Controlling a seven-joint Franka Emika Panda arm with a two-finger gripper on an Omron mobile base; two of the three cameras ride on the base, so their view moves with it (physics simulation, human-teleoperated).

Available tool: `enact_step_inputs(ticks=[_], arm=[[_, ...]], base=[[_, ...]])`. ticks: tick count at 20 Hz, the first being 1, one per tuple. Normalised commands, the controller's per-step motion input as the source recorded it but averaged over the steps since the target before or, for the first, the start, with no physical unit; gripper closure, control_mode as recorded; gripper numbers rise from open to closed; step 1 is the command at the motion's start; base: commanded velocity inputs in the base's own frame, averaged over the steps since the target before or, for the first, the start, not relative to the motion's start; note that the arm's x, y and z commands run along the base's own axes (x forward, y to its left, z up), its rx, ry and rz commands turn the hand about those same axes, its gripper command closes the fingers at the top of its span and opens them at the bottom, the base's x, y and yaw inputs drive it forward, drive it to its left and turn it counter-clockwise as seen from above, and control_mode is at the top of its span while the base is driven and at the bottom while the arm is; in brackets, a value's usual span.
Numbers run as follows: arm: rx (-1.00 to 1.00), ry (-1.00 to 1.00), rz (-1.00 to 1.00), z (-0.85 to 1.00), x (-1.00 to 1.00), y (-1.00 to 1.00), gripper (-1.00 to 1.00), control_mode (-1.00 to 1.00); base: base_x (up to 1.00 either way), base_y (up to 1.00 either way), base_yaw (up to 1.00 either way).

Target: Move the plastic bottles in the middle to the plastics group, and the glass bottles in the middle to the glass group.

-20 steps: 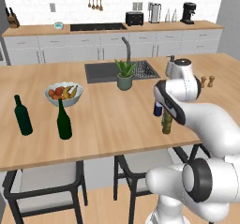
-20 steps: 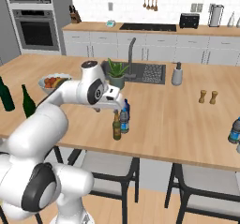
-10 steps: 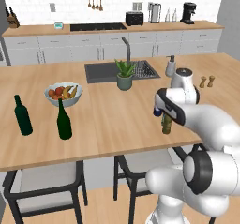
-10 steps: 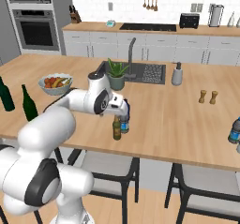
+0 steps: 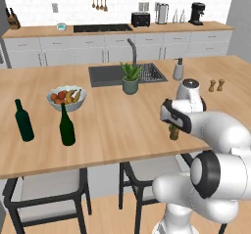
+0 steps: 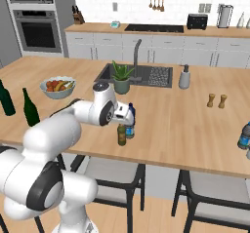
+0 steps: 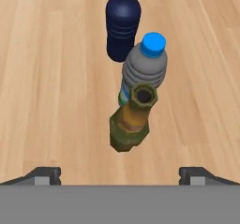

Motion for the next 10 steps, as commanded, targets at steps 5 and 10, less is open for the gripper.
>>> enact_step_inputs(ticks=[5, 10], arm=[[0.00, 0.00, 0.00, -0.18, 0.03, -0.13, -1.00, -1.00], [0.00, 0.00, 0.00, -0.03, 0.17, -0.12, -1.00, -1.00]], base=[[0.00, 0.00, 0.00], [0.00, 0.00, 0.00]])
